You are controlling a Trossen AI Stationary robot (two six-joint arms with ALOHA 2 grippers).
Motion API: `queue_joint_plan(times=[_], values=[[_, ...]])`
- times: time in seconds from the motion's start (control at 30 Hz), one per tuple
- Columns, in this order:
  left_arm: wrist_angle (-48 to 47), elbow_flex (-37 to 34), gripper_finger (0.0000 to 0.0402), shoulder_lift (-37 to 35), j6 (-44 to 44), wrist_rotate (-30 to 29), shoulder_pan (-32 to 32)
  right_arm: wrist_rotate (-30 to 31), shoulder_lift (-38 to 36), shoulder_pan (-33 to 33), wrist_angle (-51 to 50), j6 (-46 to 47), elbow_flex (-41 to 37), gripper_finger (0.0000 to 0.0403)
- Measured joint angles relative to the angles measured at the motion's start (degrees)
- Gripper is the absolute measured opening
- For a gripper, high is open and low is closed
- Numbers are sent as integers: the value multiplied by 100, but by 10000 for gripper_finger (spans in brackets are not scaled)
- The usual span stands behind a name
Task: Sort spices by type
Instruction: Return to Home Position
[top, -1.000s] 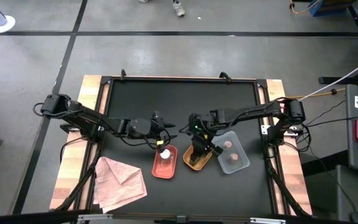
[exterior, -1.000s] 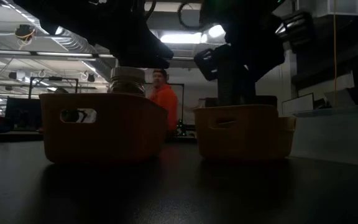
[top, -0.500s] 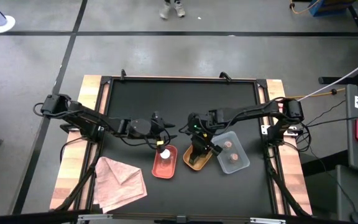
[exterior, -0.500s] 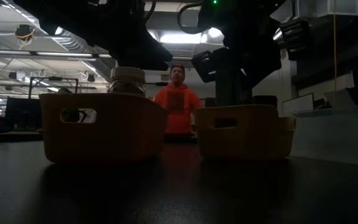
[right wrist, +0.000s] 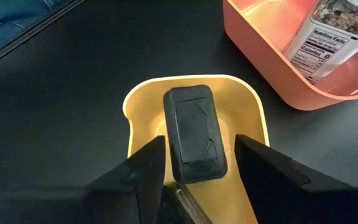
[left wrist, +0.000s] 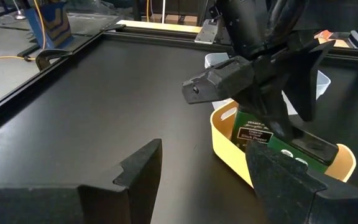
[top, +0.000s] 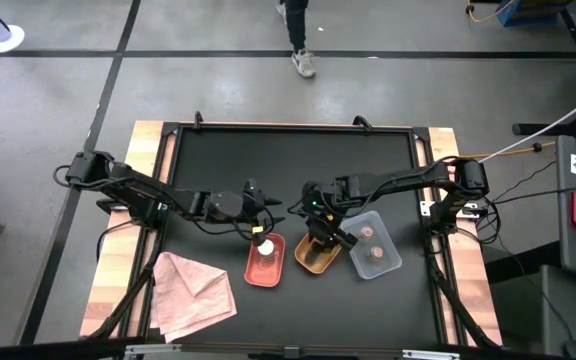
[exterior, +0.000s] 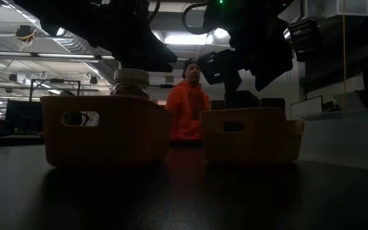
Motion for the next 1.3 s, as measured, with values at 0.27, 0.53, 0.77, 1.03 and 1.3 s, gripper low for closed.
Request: queue_joint_plan(times=[0.27,0.53,0.77,1.03,1.3], values=[[-1,0,217,-17,-1,2,-8,460,-1,2,-284,10,307,190],[-489,0,217,-665,-44,2,-5,1449,-9,-10,-1522,552,1612,190],[-1661,0,217,-2079,-17,0,9,1406,-18,-200,-3169,437,2974,190],[-2731,4,217,-3952,148,-22,221,722,-597,-1215,-4002,413,3239,191],[-4048,-224,217,-4780,134,-30,468,261,-1879,-2075,-3686,491,2021,191]])
